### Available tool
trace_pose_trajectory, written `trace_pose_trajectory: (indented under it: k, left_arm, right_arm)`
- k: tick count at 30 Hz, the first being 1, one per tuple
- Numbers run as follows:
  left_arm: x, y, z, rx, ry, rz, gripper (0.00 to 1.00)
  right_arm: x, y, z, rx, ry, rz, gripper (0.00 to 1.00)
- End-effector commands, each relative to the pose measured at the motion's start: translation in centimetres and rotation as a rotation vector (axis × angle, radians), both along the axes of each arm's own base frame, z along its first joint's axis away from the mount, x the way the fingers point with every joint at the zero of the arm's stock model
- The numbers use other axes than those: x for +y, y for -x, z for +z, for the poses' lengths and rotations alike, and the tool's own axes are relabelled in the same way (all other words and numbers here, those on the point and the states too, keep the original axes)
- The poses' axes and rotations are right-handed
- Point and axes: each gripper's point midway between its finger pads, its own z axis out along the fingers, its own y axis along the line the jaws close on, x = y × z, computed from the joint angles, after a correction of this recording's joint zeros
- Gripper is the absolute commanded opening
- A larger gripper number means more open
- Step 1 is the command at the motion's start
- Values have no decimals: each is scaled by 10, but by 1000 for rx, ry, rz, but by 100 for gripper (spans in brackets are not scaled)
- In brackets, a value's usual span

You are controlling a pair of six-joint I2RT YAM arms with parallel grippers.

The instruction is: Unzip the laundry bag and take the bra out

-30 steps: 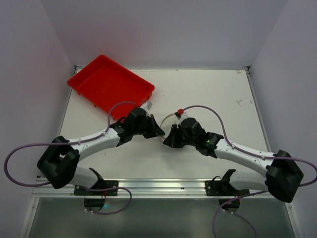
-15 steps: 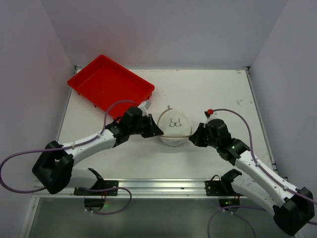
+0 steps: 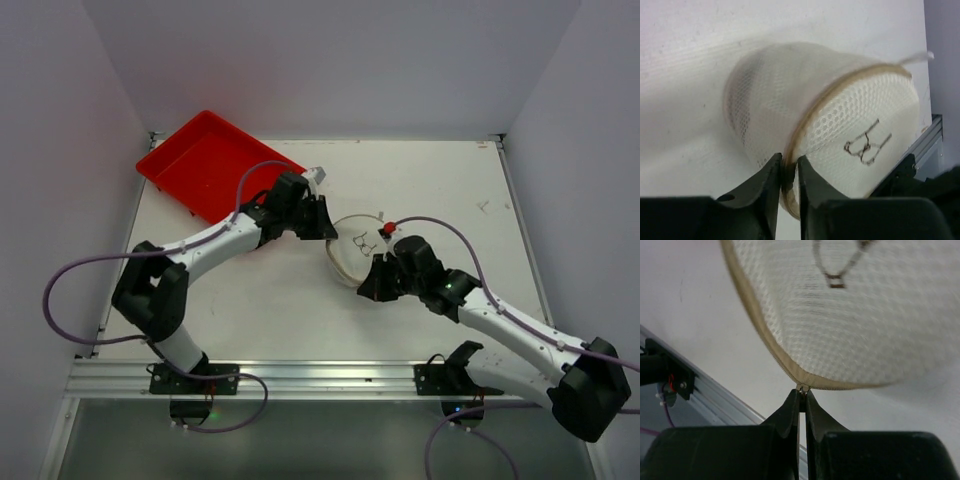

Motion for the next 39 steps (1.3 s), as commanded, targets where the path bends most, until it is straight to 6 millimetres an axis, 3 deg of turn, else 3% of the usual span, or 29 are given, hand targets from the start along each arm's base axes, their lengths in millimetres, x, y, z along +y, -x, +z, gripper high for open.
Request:
trace_pose_trajectory:
  k: [1, 4, 5, 6, 7, 8, 9, 10, 11, 12, 13, 14, 16, 22, 25, 26, 29, 34, 36, 38, 39]
  left_arm:
    - [-16, -31, 8, -21, 10, -5, 25]
    - [-27, -36, 27, -26, 81, 8, 48]
    - [-22, -32, 22, -14, 81, 25, 66]
    - [-16, -34, 26, -24, 89, 78, 76]
    - [-7, -30, 44, -60, 110, 111, 83]
    - [5, -22, 29, -36, 85, 145, 92]
    - [17, -21, 28, -40, 77, 217, 95]
    - [27, -16, 45, -75, 110, 253, 98]
    - [35, -4, 25, -51, 108, 276, 100]
    - [37, 6, 36, -51, 170, 286, 100]
    - [38, 13, 33, -37, 194, 282, 100]
    - [41, 25, 15, 6, 188, 282, 100]
    - [34, 40, 13, 38, 228, 252, 97]
    - [12, 49, 9, 50, 286, 235, 81]
    - [7, 47, 6, 58, 287, 236, 61]
    - [7, 47, 5, 59, 286, 238, 36]
    - [10, 48, 1, 59, 277, 250, 0]
    - [30, 57, -7, 51, 213, 258, 0]
    - [41, 64, -9, 43, 197, 256, 0]
    - [56, 79, -29, 86, 135, 254, 0]
    - [60, 83, -28, 68, 124, 233, 0]
  right_arm:
    - [47, -2, 35, -22, -132, 64, 0]
    - [65, -12, 46, -32, -164, 49, 0]
    - [67, -17, 48, -39, -167, 37, 0]
    - [70, -21, 50, -47, -172, 31, 0]
    - [74, -26, 55, -57, -174, 26, 0]
    - [75, -29, 57, -63, -177, 20, 0]
    - [77, -32, 59, -67, -179, 17, 0]
    - [79, -34, 58, -68, -177, 17, 0]
    - [81, -36, 59, -71, -180, 13, 0]
    - [82, -37, 58, -70, -179, 13, 0]
    - [83, -38, 58, -70, -180, 11, 0]
    - [84, -39, 56, -66, -178, 11, 0]
    - [88, -38, 56, -65, -188, 16, 0]
    - [98, -31, 49, -53, -166, 37, 0]
    - [97, -28, 46, -46, -155, 35, 0]
    - [96, -28, 46, -47, -154, 34, 0]
    - [87, -26, 45, -69, -125, 28, 0]
    - [50, -20, 28, -89, 20, -5, 0]
    - [22, -24, 26, -120, 92, -68, 0]
    - [-2, -26, 24, -134, 118, -124, 0]
    - [-24, -33, 19, -113, 143, -189, 0]
